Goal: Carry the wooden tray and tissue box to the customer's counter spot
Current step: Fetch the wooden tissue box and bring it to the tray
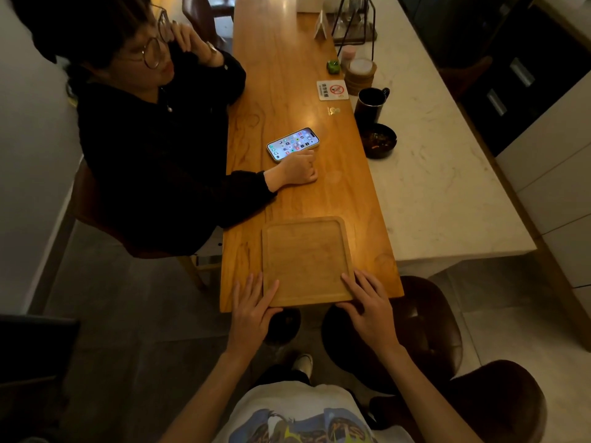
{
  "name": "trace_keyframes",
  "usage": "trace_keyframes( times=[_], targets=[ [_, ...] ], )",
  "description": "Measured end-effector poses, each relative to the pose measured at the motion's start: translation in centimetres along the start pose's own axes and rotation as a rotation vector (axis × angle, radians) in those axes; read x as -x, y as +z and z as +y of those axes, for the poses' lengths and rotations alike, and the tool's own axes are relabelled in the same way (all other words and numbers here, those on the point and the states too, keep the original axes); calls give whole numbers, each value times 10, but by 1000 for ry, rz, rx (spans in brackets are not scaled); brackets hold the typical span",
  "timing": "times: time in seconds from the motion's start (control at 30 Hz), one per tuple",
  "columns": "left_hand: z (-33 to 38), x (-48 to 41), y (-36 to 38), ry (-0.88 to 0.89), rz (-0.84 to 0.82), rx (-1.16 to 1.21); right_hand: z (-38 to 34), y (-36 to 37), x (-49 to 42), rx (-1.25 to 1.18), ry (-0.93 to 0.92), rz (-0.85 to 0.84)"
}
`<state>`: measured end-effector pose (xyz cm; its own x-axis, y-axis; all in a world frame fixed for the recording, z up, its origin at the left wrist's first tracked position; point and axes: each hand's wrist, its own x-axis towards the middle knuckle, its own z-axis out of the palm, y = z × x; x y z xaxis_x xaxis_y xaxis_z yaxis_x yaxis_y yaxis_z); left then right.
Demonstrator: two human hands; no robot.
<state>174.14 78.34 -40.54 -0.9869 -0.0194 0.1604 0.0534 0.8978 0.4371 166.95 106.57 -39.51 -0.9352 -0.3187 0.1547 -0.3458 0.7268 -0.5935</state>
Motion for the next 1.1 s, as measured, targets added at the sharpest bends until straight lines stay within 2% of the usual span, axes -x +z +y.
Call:
trace_keyframes(
  times=[0.47,0.9,1.1],
  targets=[
    [-2,1,-1,-6,-69,-18,-4,1,1,28,9,-3],
    [-8,4,-4,8,-31,46,-10,7,2,33,27,4],
    [-7,5,-13,-17,-42,-138,-12,8,2,16,37,-29]
  ],
)
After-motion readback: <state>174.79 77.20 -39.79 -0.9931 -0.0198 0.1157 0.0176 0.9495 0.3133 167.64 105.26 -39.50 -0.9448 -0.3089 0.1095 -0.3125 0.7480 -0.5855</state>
